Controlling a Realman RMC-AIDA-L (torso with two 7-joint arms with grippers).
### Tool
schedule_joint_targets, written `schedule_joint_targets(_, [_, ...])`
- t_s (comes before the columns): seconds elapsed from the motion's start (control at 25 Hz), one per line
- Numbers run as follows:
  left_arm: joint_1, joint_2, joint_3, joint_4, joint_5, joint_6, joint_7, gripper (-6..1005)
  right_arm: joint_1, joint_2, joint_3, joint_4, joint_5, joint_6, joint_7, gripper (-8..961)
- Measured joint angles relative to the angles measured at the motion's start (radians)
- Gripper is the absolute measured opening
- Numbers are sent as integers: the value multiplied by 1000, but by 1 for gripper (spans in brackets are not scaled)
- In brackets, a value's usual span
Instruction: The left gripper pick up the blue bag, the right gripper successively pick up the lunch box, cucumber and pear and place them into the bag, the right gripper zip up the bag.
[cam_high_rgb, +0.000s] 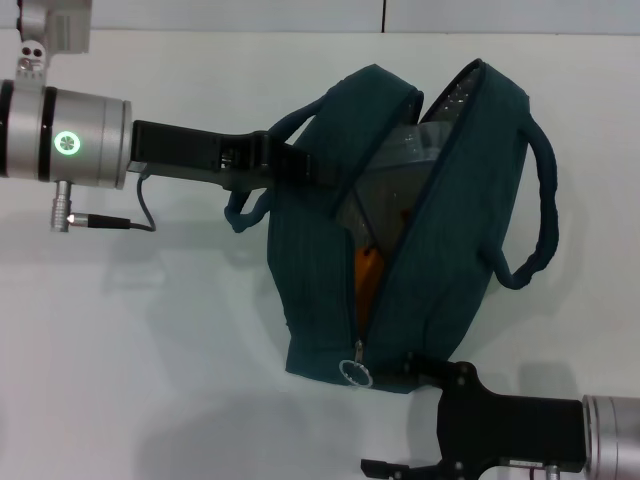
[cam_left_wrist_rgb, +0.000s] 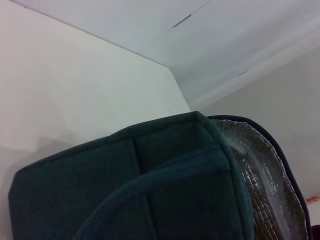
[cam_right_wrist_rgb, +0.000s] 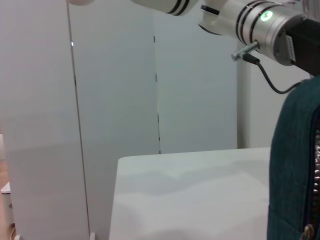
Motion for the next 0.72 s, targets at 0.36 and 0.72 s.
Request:
schedule_joint_targets(0.36, [-2, -1, 0, 0, 2, 0, 1, 45, -6, 0, -4, -4, 37, 25, 44, 870])
schedule_joint_targets(0.72, [-4, 2, 21, 0, -1, 0, 4, 46, 1, 0, -50, -18, 79, 30, 49, 869])
